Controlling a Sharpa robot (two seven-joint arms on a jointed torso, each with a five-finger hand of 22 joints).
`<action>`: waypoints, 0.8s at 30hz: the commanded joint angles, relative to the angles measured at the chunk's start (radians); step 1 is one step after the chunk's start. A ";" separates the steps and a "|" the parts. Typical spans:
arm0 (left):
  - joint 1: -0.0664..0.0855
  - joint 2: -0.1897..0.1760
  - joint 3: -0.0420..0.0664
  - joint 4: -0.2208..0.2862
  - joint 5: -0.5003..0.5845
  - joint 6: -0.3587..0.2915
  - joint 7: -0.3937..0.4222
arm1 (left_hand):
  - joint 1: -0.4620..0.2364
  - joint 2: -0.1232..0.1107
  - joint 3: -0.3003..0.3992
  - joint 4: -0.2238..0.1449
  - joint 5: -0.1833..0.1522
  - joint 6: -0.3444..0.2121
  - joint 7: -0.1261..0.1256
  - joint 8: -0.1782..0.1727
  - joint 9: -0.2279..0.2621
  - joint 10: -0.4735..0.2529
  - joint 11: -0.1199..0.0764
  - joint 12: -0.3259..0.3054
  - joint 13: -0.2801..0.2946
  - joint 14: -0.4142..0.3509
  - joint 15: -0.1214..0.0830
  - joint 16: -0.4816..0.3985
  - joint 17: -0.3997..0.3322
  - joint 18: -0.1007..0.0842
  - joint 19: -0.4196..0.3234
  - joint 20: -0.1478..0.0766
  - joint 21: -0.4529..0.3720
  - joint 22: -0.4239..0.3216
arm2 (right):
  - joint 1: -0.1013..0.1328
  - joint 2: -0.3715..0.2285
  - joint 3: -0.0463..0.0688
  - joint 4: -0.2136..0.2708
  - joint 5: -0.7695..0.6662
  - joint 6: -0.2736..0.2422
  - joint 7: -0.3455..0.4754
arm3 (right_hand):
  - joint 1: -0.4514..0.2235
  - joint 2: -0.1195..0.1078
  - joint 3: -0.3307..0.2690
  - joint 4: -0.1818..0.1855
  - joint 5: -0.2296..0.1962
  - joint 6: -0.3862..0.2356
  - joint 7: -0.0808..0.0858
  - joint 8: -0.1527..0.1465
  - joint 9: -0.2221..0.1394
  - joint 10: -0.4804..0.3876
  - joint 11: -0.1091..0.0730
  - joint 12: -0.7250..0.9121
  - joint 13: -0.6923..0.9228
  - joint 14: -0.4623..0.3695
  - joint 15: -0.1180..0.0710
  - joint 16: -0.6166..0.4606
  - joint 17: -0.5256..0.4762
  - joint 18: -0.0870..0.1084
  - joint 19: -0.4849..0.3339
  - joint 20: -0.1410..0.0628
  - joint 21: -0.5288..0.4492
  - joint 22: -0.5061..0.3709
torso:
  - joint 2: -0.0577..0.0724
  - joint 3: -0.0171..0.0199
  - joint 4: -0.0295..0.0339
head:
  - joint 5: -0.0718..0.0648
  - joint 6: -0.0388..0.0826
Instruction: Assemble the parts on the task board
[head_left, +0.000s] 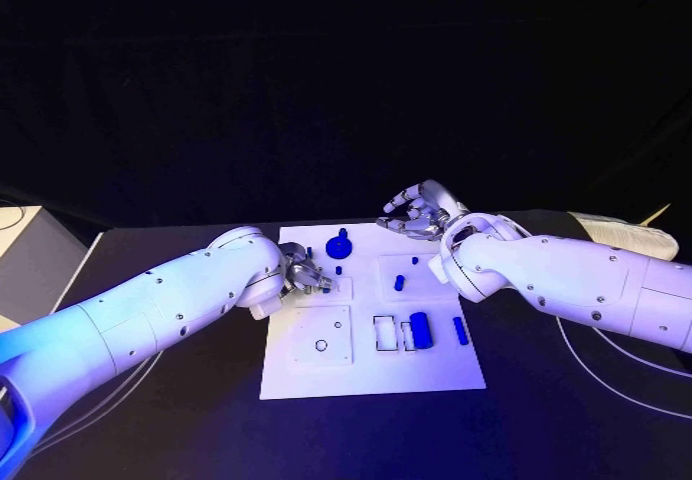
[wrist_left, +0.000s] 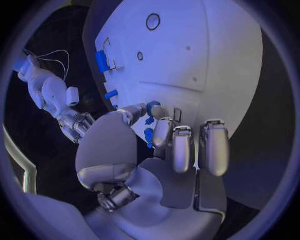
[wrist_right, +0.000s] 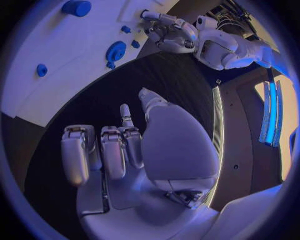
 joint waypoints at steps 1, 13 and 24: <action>-0.005 -0.005 -0.002 0.011 -0.007 -0.001 -0.007 | 0.006 -0.007 -0.047 0.027 -0.010 0.001 0.007 -0.007 0.005 -0.004 0.000 -0.007 0.002 0.103 -0.007 0.003 0.263 -0.019 0.001 -0.009 0.002 0.031 | -0.002 -0.001 0.000 0.001 -0.005 0.009 0.010 | -0.015 -0.001 -0.003 0.000 0.007 -0.009 -0.001 0.007 0.002 0.053 0.004 -0.005 0.221 0.100 0.002 -0.003 0.245 0.003 0.062 0.005 -0.007 0.182 | 0.001 -0.0009 -0.0005 | -0.001 0.002; -0.005 -0.038 0.033 0.064 0.017 -0.043 0.000 | -0.005 0.014 -0.175 0.064 -0.111 -0.011 0.012 -0.022 0.018 -0.014 0.004 -0.018 -0.005 0.103 -0.005 0.003 0.263 -0.018 -0.001 -0.007 -0.001 0.029 | -0.005 -0.004 0.000 -0.002 -0.004 0.006 0.012 | -0.015 -0.001 -0.003 0.000 0.007 -0.009 -0.001 0.007 0.002 0.053 0.004 -0.005 0.221 0.100 0.002 -0.003 0.245 0.003 0.062 0.005 -0.007 0.182 | 0.000 -0.0006 0.0012 | -0.001 0.009; -0.005 -0.055 0.090 0.079 0.061 -0.068 0.009 | 0.008 0.047 -0.276 0.064 -0.110 -0.046 0.025 -0.045 0.022 -0.057 0.015 -0.063 -0.057 0.103 0.005 0.003 0.263 -0.013 -0.016 0.001 -0.015 0.003 | -0.008 -0.008 0.000 -0.003 -0.004 0.007 0.011 | -0.015 -0.001 -0.003 0.000 0.007 -0.009 -0.001 0.007 0.002 0.053 0.004 -0.005 0.221 0.100 0.002 -0.003 0.245 0.003 0.062 0.005 -0.007 0.182 | 0.001 0.0010 0.0000 | 0.000 0.013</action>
